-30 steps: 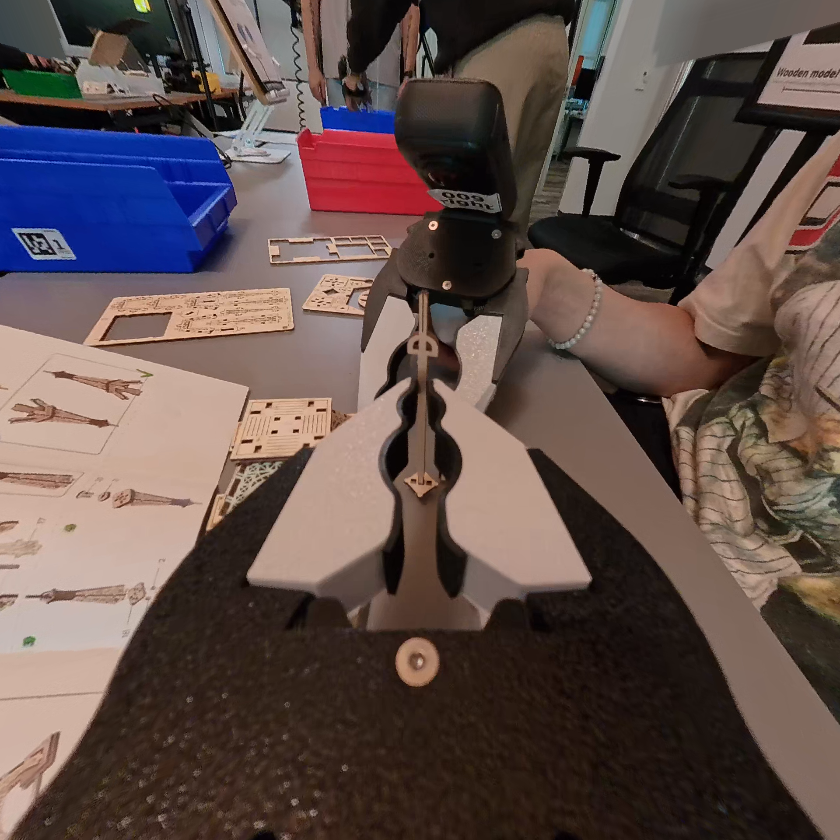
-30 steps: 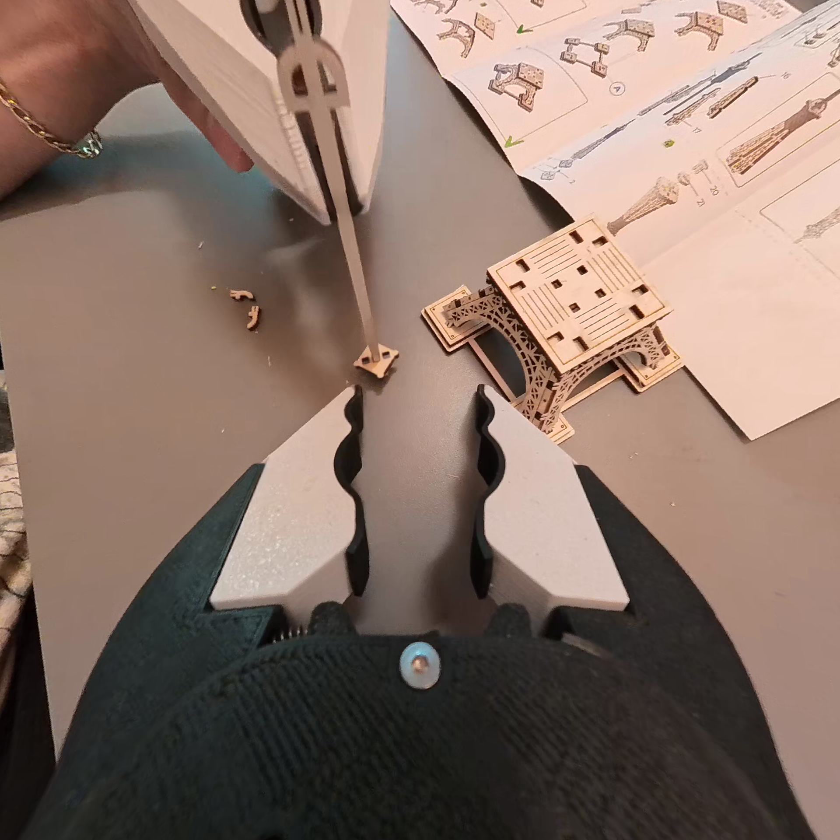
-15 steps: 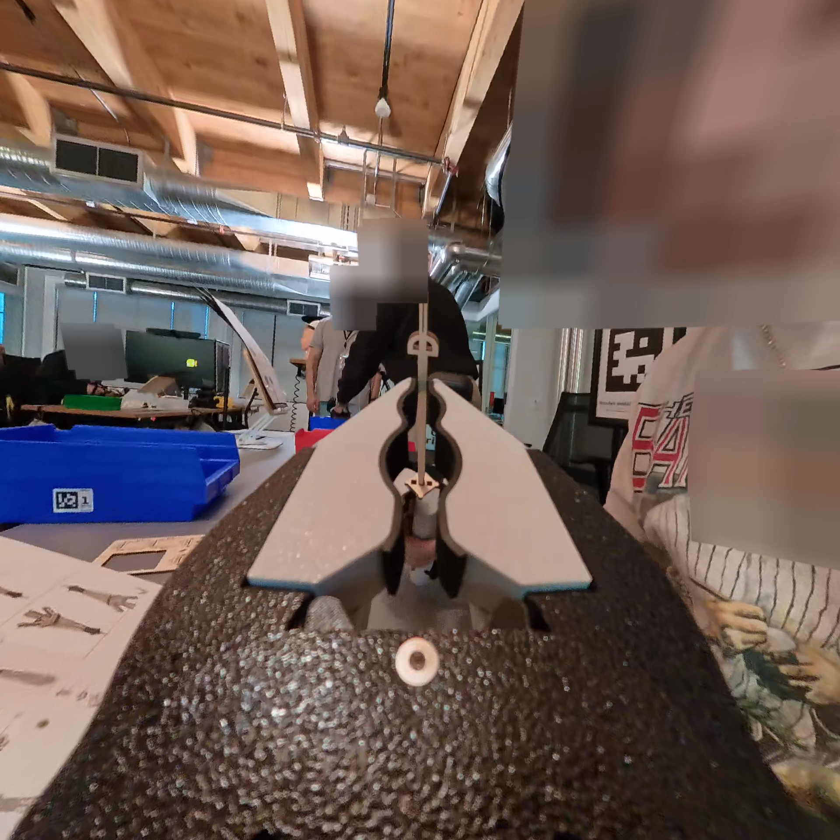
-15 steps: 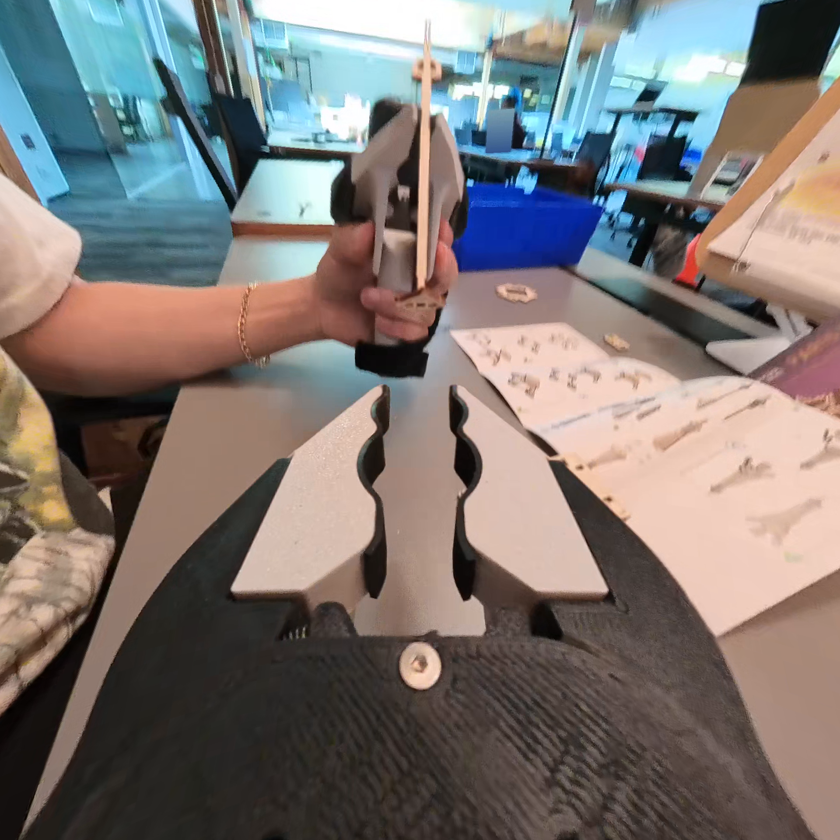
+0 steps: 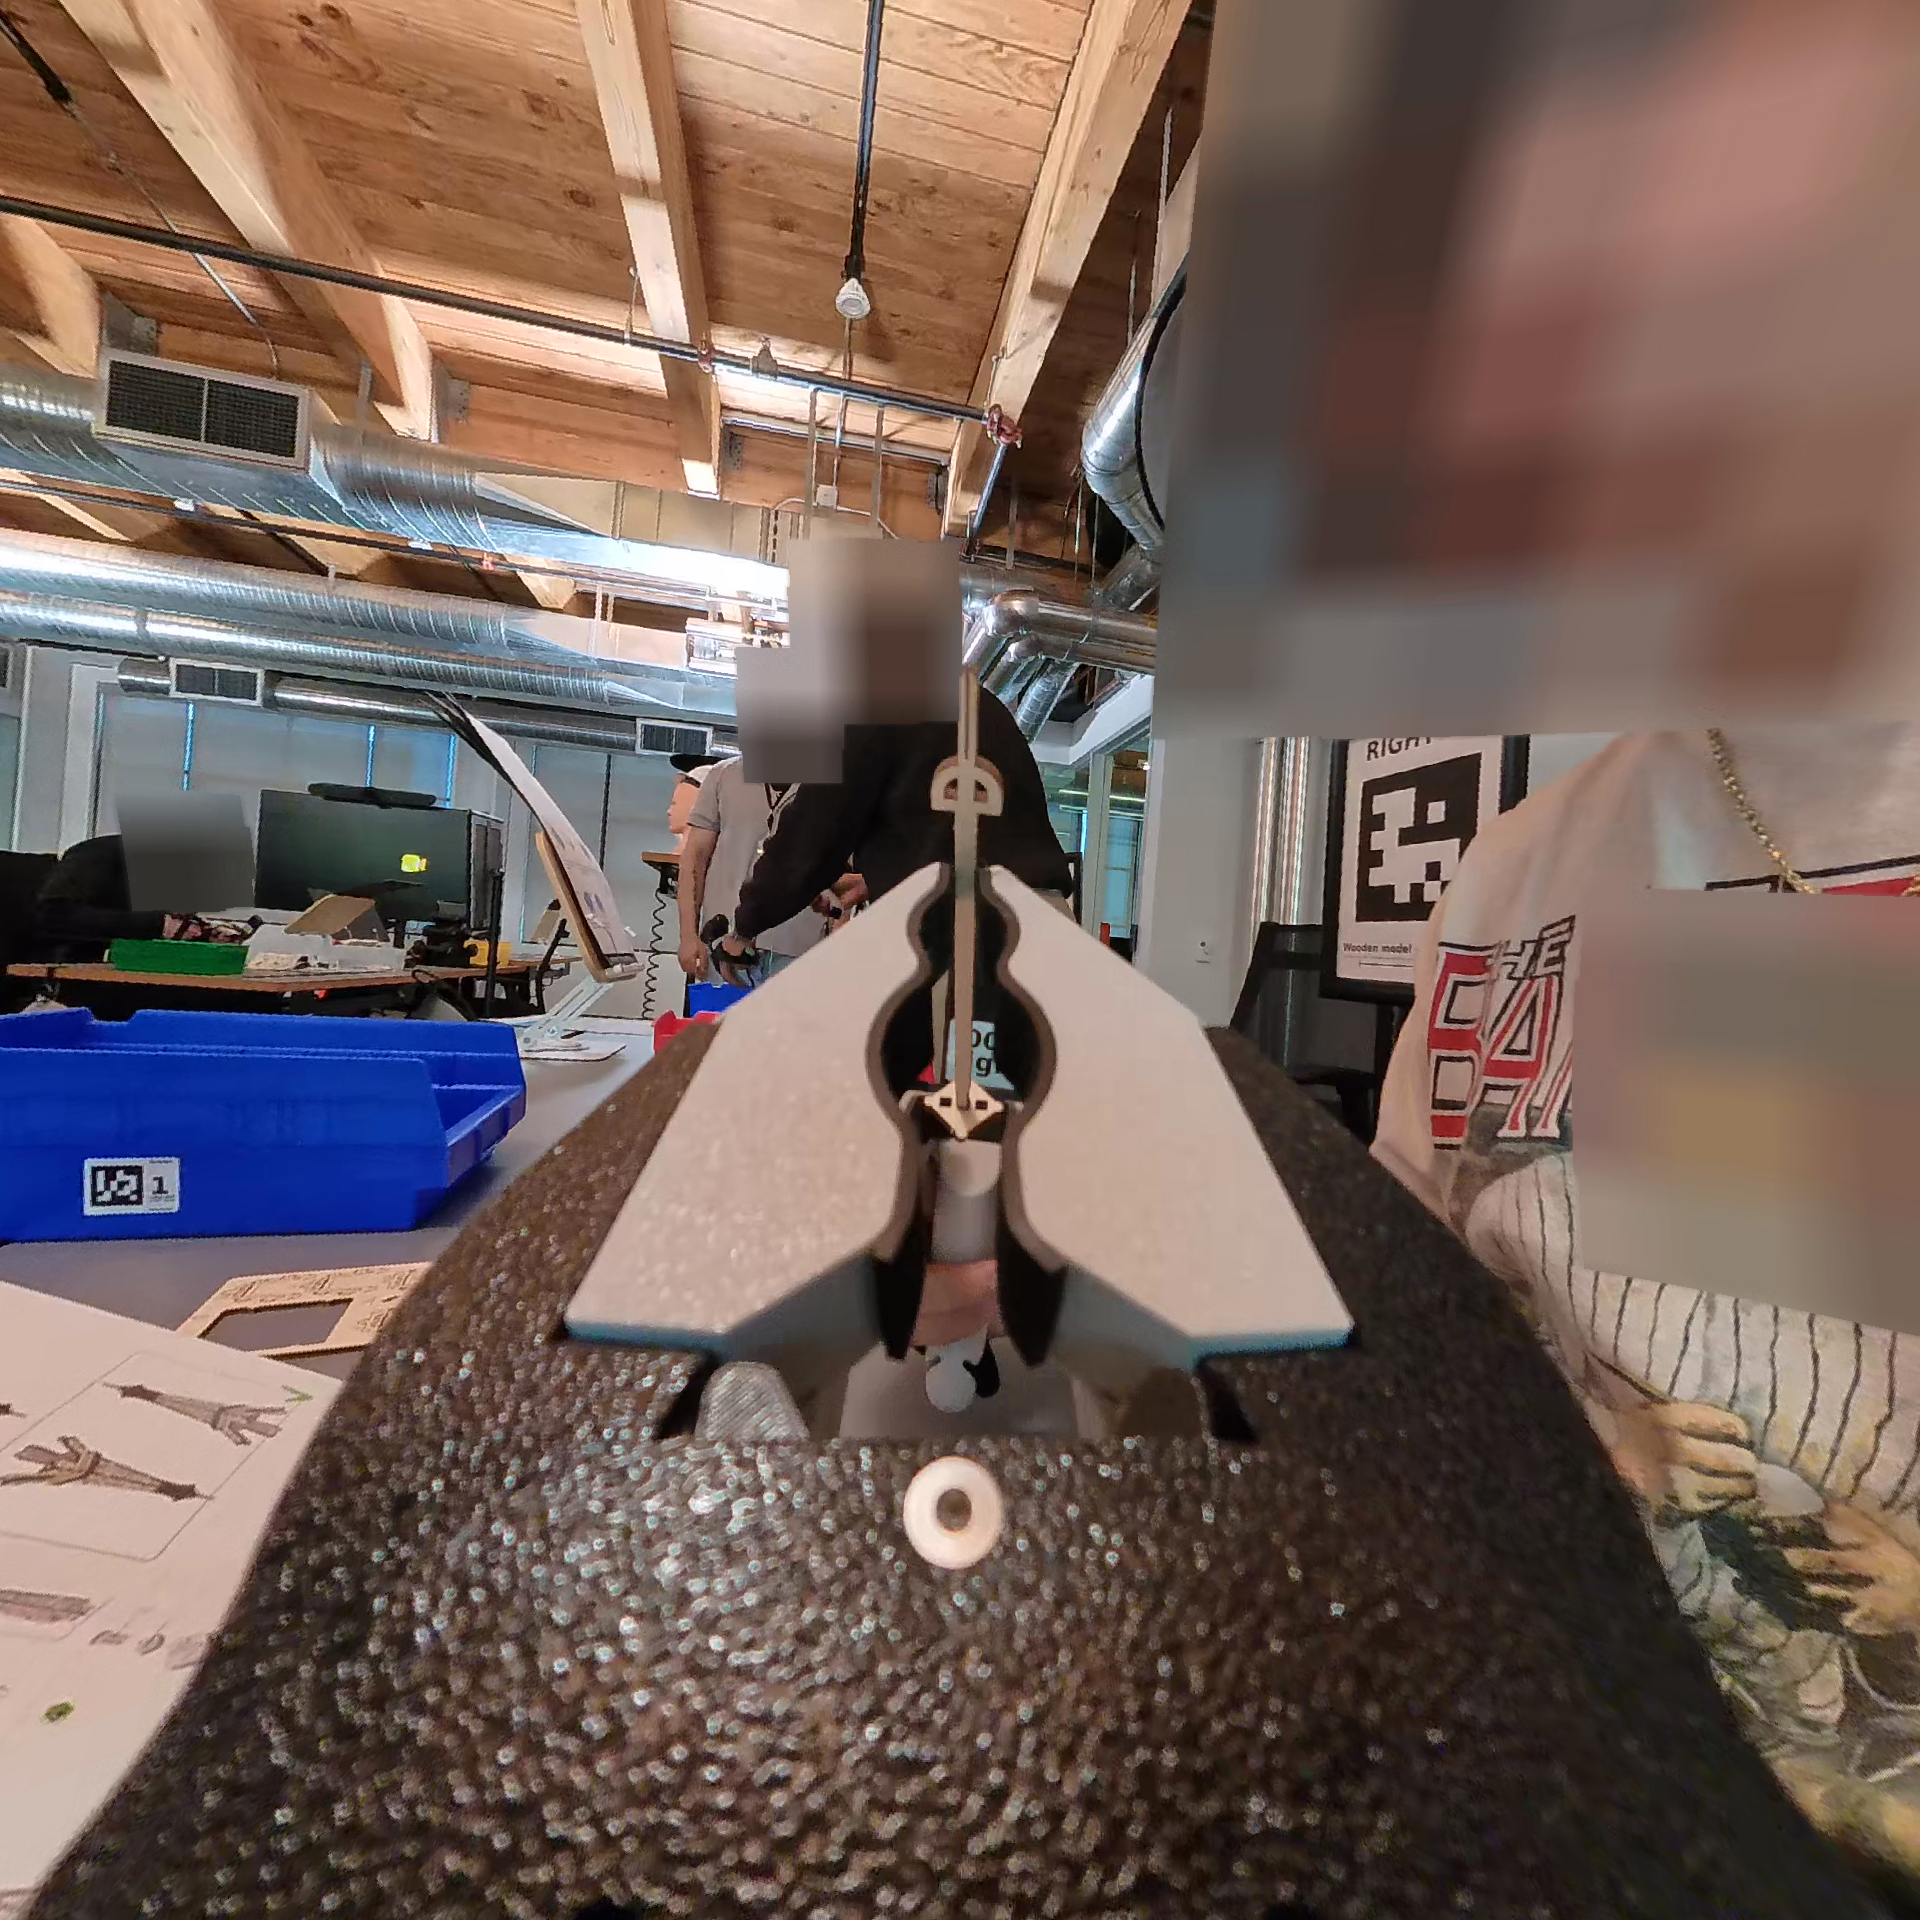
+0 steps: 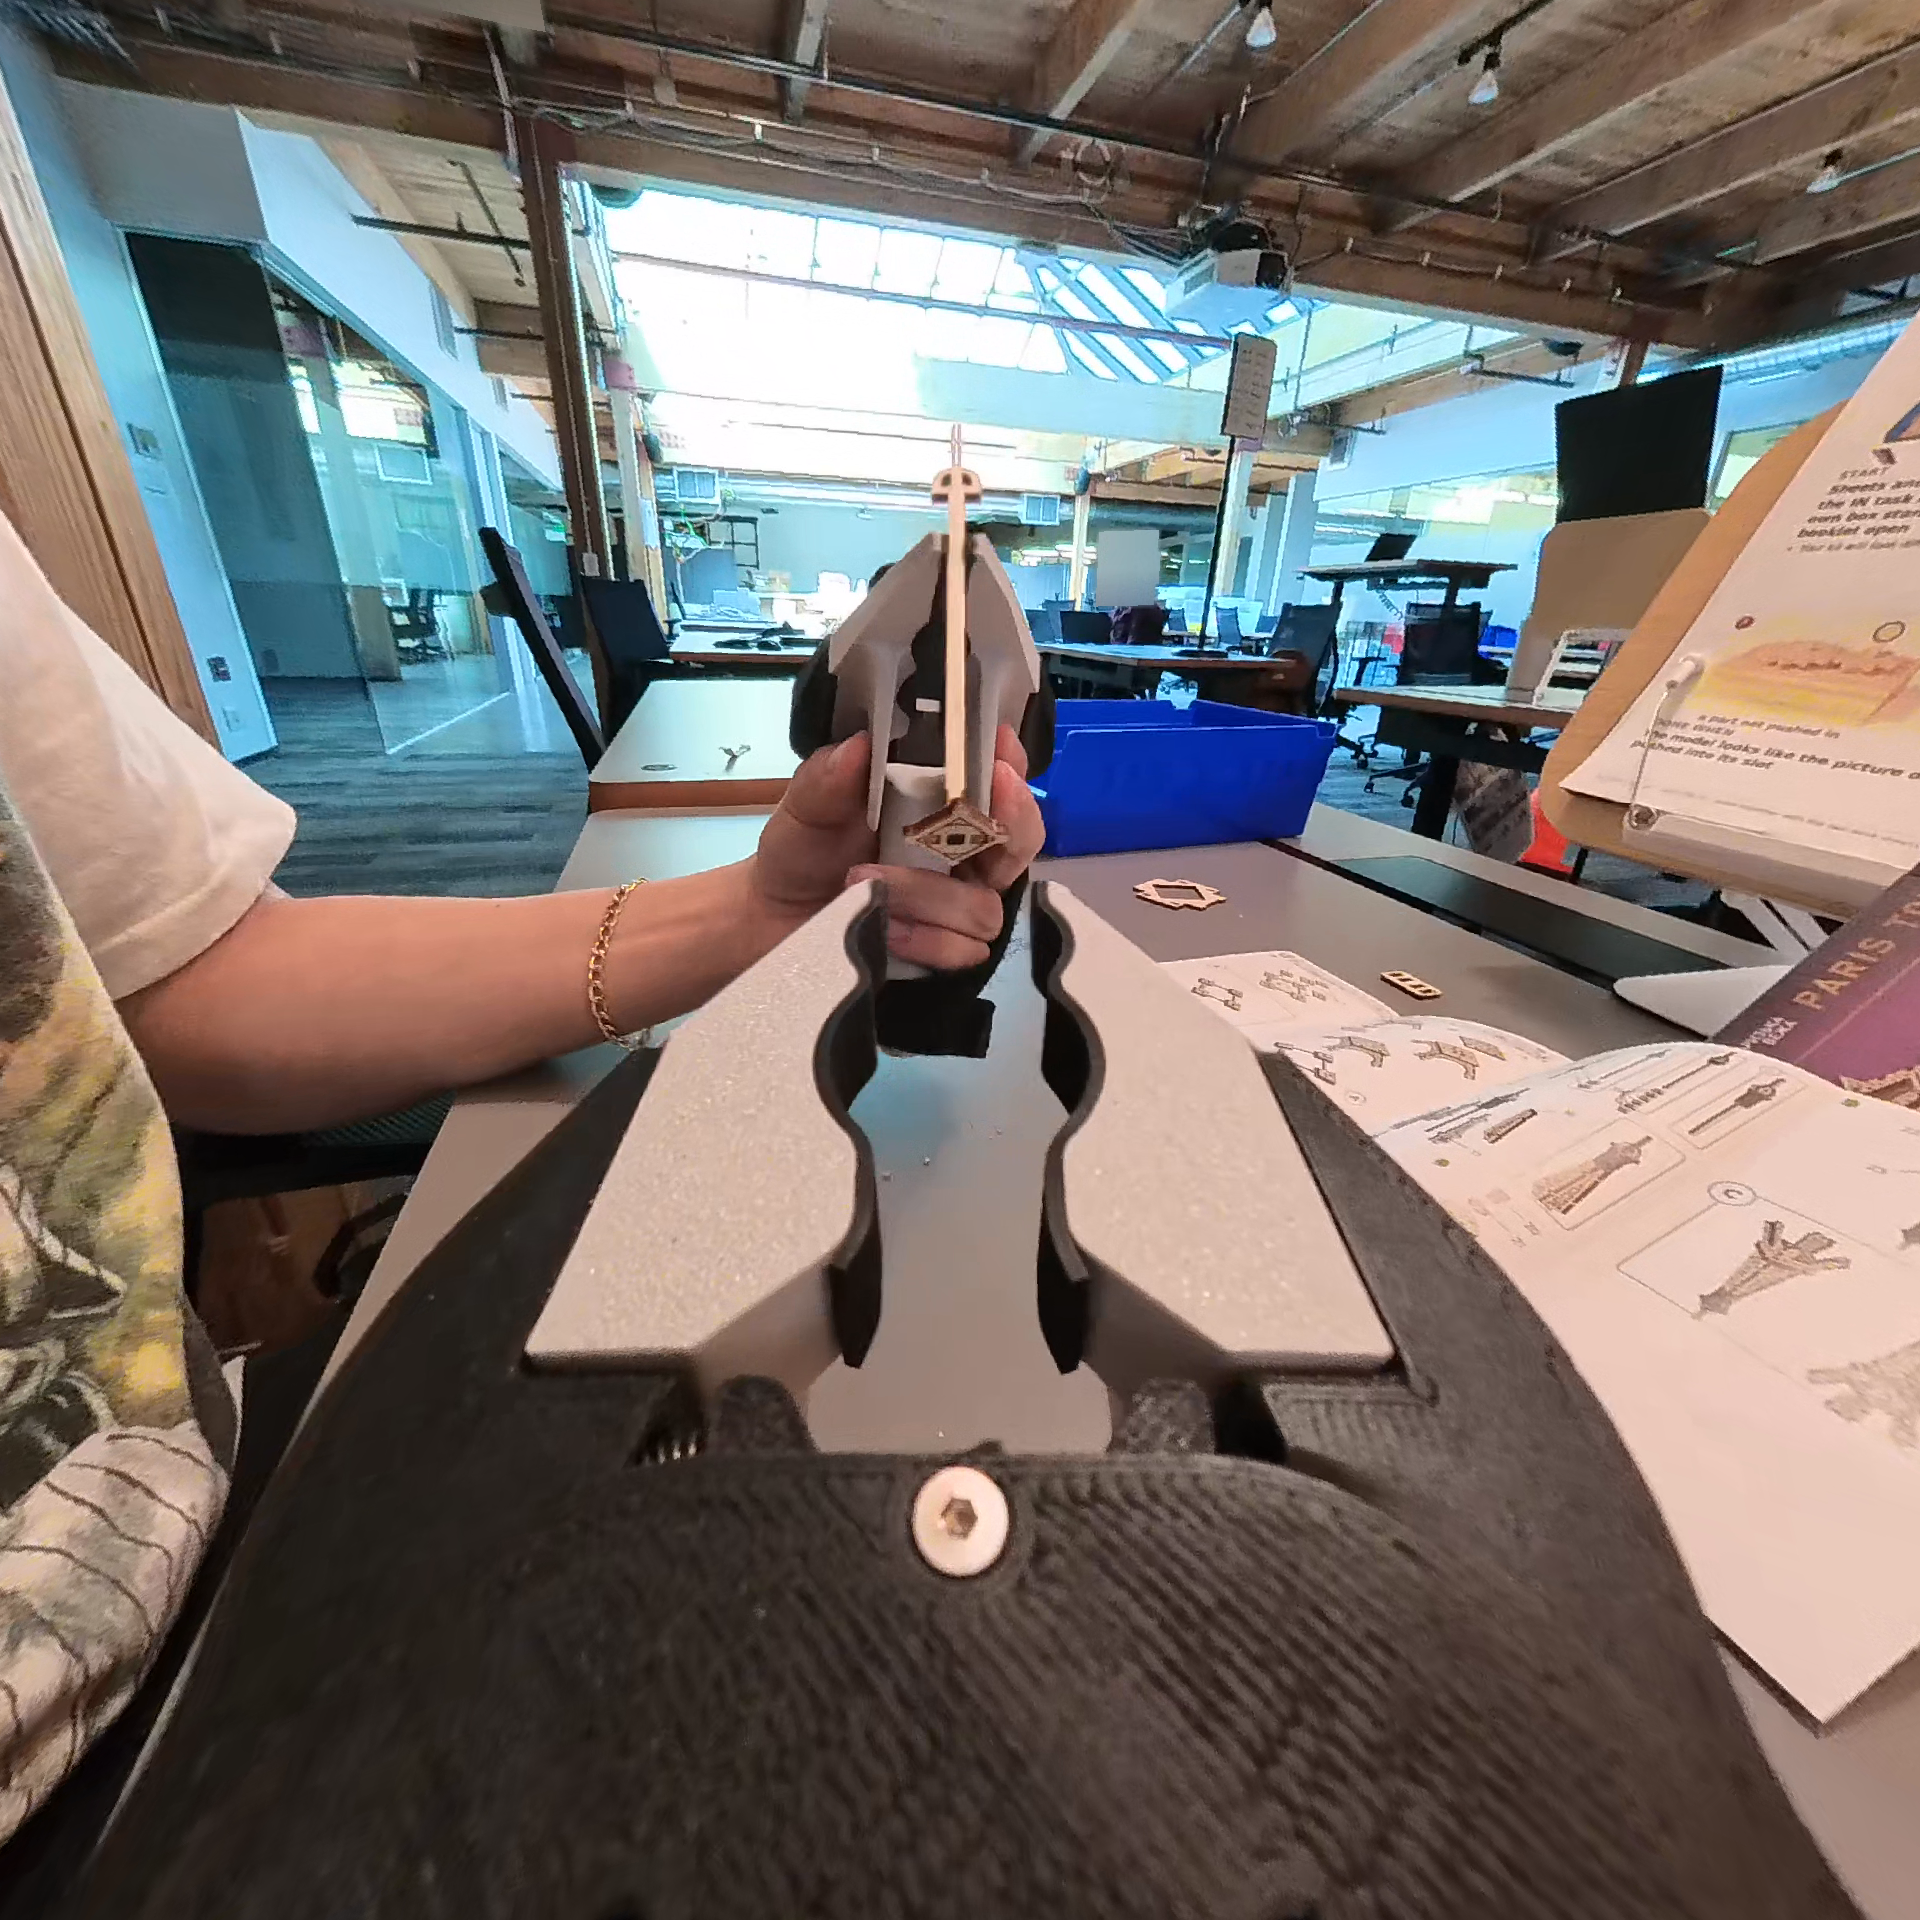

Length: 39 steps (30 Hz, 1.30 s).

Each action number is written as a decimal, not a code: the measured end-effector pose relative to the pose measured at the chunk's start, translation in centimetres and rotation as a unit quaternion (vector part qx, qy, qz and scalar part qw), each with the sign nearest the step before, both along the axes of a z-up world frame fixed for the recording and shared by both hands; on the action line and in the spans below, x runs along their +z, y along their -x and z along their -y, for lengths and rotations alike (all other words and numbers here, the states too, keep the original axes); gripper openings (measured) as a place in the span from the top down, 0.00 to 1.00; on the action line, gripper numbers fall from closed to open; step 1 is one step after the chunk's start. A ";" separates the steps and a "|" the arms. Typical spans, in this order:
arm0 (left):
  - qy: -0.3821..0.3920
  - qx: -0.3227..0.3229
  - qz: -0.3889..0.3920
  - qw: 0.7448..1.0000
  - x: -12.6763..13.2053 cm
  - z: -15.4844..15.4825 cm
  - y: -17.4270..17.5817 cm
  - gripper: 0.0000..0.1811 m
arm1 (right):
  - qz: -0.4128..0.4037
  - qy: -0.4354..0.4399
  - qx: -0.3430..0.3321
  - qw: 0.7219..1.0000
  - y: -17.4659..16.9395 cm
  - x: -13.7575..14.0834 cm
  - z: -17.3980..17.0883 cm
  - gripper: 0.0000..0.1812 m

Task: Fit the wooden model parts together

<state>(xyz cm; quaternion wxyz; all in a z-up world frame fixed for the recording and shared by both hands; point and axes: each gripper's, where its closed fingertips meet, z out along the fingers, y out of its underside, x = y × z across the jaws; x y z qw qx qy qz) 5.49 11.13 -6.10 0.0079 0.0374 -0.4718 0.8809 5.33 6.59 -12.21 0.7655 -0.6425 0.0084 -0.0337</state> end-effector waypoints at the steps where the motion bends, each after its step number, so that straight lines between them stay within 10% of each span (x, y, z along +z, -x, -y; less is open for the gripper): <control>1: 0.000 -0.001 0.000 1.000 0.0 0.0 0.0 0.99 | -0.001 0.002 -0.002 1.000 -0.1 -0.1 -0.1 0.86; 39: -0.041 -0.029 0.009 0.999 -0.6 1.2 0.9 1.00 | 0.006 0.008 0.041 0.999 1.1 -0.4 -0.4 0.89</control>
